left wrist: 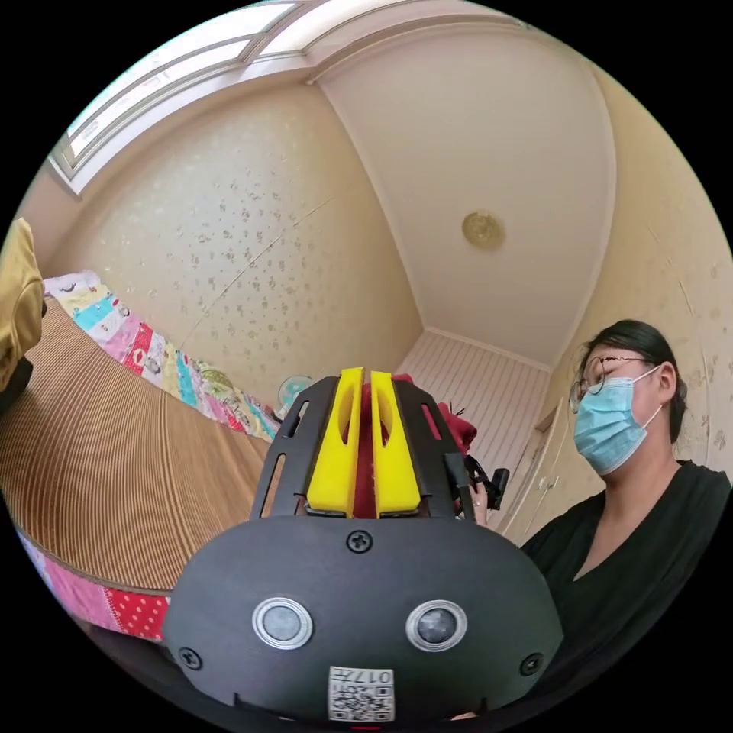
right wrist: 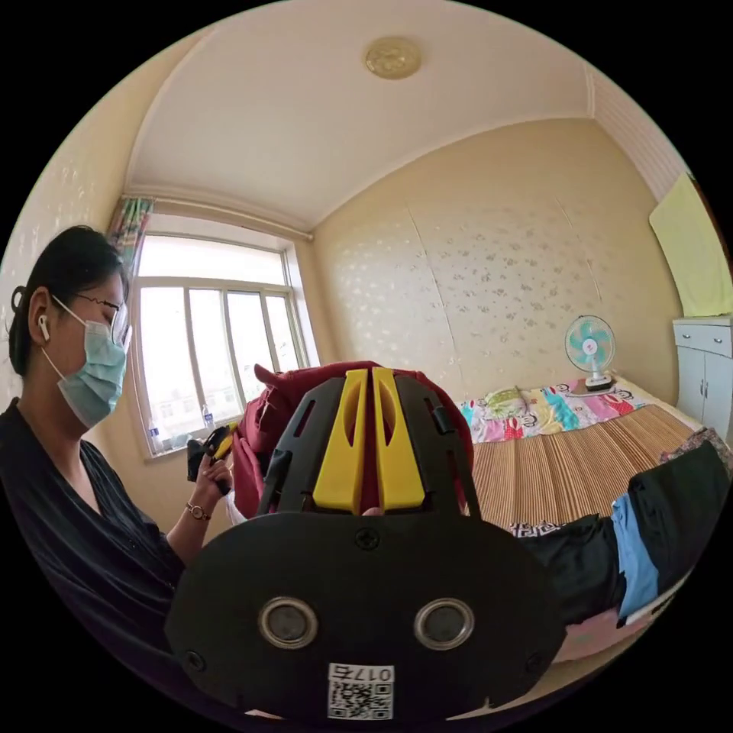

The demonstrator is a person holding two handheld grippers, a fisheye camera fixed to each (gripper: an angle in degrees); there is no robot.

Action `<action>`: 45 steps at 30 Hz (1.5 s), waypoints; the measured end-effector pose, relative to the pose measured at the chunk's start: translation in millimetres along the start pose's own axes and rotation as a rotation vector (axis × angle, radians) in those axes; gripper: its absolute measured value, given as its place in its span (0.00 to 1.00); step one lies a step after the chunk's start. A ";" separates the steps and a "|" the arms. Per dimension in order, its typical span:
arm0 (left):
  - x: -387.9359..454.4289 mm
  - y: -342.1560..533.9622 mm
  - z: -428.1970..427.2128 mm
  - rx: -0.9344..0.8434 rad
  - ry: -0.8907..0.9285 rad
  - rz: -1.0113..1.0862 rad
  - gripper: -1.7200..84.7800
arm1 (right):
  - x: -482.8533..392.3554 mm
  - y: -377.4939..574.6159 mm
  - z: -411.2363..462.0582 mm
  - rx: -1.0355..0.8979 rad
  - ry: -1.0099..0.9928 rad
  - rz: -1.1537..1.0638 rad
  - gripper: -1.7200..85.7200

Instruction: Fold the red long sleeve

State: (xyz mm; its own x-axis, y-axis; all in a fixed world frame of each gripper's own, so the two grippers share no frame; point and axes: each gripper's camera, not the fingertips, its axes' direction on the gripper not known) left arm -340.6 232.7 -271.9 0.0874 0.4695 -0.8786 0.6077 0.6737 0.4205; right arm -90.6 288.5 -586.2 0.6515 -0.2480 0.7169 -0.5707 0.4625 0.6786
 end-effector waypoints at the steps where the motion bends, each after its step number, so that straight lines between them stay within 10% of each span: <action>1: 20.4 -2.9 -1.8 0.012 -0.010 0.049 0.01 | -5.9 -4.2 -9.9 0.066 -0.022 -0.008 0.03; 12: 106.9 -42.2 47.3 -0.104 -0.337 0.244 0.01 | -11.9 -65.6 36.9 0.043 0.130 -0.123 0.03; 22: -197.7 -156.4 299.7 -0.631 -0.872 -0.167 0.06 | 273.5 -61.2 460.7 -0.938 0.713 0.110 0.03; 31: -260.8 105.9 237.3 -0.972 -0.790 -0.175 0.11 | 317.0 233.3 387.8 -1.258 0.467 0.133 0.09; 36: -269.3 173.2 231.9 -1.047 -0.645 -0.190 0.14 | 336.6 289.8 257.9 -0.985 0.268 0.547 0.10; 41: -270.6 153.6 231.6 -1.062 -0.753 -0.151 0.06 | 359.6 328.4 189.8 -0.901 0.131 0.598 0.06; 45: -291.6 45.0 139.2 -0.654 -0.531 -0.385 0.02 | 370.6 315.2 174.7 -0.959 0.113 0.509 0.04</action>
State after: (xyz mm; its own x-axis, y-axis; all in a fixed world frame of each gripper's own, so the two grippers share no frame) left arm -228.8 46.7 -28.2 0.4203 -0.0682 -0.9048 0.1179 0.9928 -0.0201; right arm -116.3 193.7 -78.7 0.5191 0.2174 0.8266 -0.1910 0.9722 -0.1357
